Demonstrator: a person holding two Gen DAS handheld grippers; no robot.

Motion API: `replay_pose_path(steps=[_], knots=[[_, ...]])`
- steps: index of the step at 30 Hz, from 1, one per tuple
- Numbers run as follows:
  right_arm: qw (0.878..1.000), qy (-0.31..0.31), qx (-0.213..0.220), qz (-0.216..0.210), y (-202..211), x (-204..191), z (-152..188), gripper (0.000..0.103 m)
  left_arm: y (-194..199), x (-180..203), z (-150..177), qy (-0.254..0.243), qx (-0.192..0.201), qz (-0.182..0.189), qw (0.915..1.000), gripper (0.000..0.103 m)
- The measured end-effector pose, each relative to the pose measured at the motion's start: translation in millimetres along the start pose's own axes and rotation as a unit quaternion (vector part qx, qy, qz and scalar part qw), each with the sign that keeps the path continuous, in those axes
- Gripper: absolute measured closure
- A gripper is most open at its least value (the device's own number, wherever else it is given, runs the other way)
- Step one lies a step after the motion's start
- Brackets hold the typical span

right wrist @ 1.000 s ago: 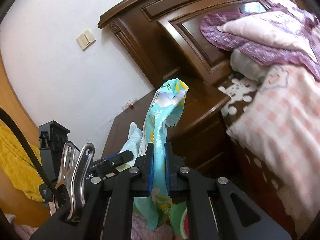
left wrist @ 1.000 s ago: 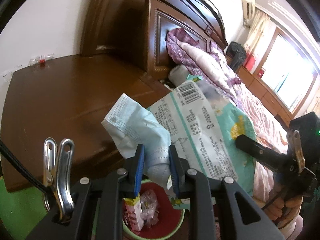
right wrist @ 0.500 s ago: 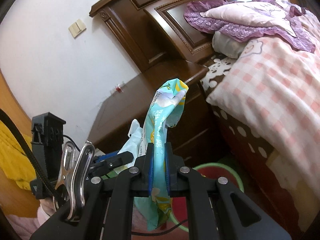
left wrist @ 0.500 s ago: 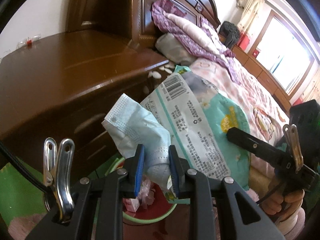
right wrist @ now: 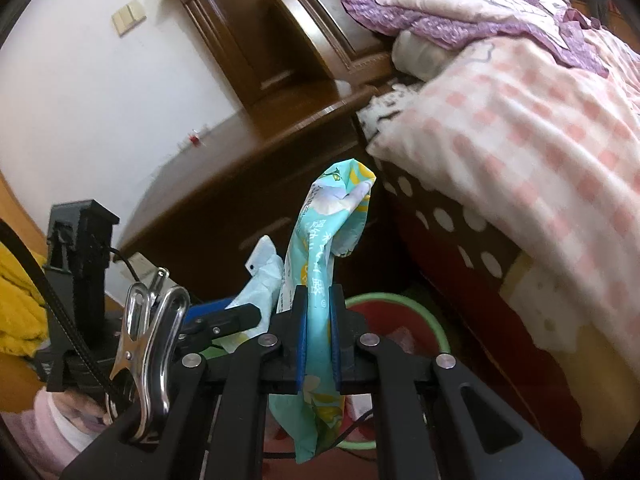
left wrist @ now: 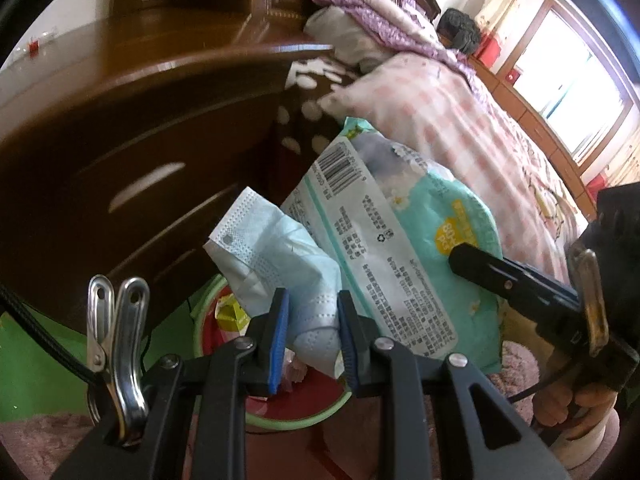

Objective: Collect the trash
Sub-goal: 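Carry the mask and wipes pack down over the red bucket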

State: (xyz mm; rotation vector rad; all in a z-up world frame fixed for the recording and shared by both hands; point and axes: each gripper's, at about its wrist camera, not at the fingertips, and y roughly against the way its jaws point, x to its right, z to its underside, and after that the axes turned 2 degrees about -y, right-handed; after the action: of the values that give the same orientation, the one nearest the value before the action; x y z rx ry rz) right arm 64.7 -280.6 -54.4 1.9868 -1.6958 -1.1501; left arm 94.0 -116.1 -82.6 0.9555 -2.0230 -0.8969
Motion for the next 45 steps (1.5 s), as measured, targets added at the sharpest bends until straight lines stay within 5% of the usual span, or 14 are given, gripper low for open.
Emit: replay_pose_path(steps=[14, 30, 36, 45], knots=[[0.993, 0.025, -0.082, 0.077, -55.3, 10.2, 42.4, 0.093, -71.2, -7.5, 27.0, -0.008, -0.074, -0.008, 0.9972, 0.079], [0.983, 0.002, -0.152, 0.106, -130.1, 28.8, 59.5, 0.092, -135.1, -32.2, 47.0, 0.011, -0.127, -0.018, 0.9917, 0.078], [0.985, -0.041, -0.145, 0.077, -130.1, 48.6, 56.0, 0.088, -153.0, -42.9, 53.8, 0.025, -0.146, -0.03, 0.9885, 0.078], [0.988, -0.043, -0.109, 0.101, -106.1, 40.0, 48.3, 0.073, -145.8, -49.3, 55.0, 0.043, -0.138, -0.027, 0.9891, 0.064]])
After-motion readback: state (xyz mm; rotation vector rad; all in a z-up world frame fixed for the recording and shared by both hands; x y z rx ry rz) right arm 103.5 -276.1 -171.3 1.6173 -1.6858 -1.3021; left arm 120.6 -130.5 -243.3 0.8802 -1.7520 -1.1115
